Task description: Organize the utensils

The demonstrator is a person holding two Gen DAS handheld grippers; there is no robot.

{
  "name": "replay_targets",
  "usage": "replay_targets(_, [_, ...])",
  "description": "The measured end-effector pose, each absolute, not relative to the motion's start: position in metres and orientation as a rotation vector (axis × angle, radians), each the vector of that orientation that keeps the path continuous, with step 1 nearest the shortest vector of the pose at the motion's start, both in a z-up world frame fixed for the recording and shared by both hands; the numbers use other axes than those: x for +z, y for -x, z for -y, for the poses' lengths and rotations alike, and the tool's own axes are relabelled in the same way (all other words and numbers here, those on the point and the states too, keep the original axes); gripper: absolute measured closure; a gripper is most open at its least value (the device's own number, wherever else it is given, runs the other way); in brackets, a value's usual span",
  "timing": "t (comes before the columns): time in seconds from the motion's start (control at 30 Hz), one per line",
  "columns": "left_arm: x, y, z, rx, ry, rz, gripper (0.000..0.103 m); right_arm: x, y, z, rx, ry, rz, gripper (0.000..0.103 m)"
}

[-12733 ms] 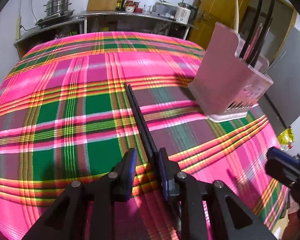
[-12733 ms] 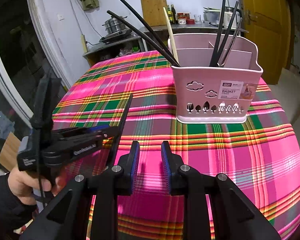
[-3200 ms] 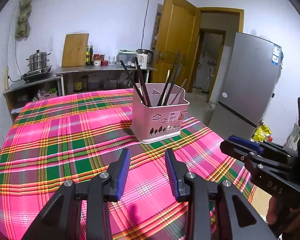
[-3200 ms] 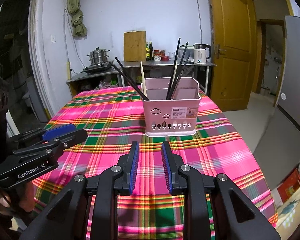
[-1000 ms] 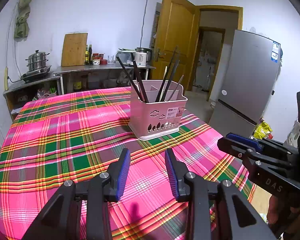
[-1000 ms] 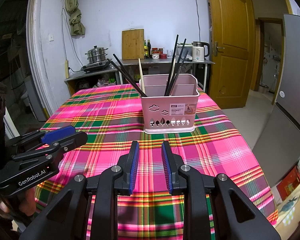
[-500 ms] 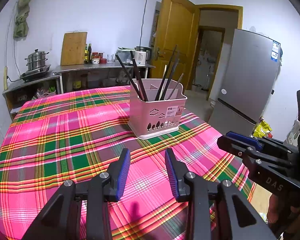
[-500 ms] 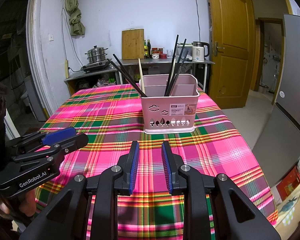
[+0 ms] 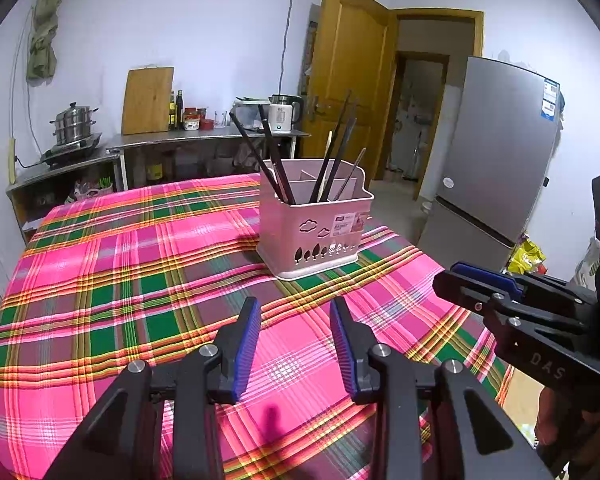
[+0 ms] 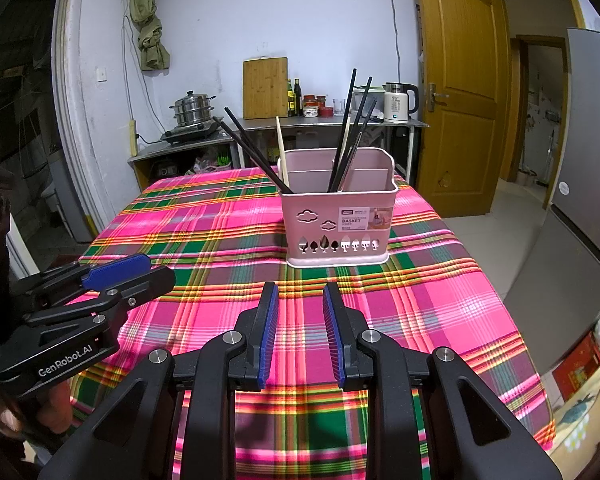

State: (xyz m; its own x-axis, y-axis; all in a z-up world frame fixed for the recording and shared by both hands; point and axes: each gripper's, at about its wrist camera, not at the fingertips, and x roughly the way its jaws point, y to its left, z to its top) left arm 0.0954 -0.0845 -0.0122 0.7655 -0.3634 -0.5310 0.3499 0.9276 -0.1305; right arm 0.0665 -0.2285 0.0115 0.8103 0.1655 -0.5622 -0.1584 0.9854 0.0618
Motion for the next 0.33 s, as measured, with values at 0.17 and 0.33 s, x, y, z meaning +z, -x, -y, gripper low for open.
replay_targets(0.17, [-0.0109,-0.0927,0.0854,-0.393,0.018,-0.577,0.068,0.0117,-0.0666,0.2285,0.173,-0.013,-0.602,0.079])
replay_targets(0.33, [-0.0104,-0.0938,0.0846,-0.380,0.023,-0.582,0.068,0.0117,-0.0665,0.2286,0.174,-0.013,-0.602,0.079])
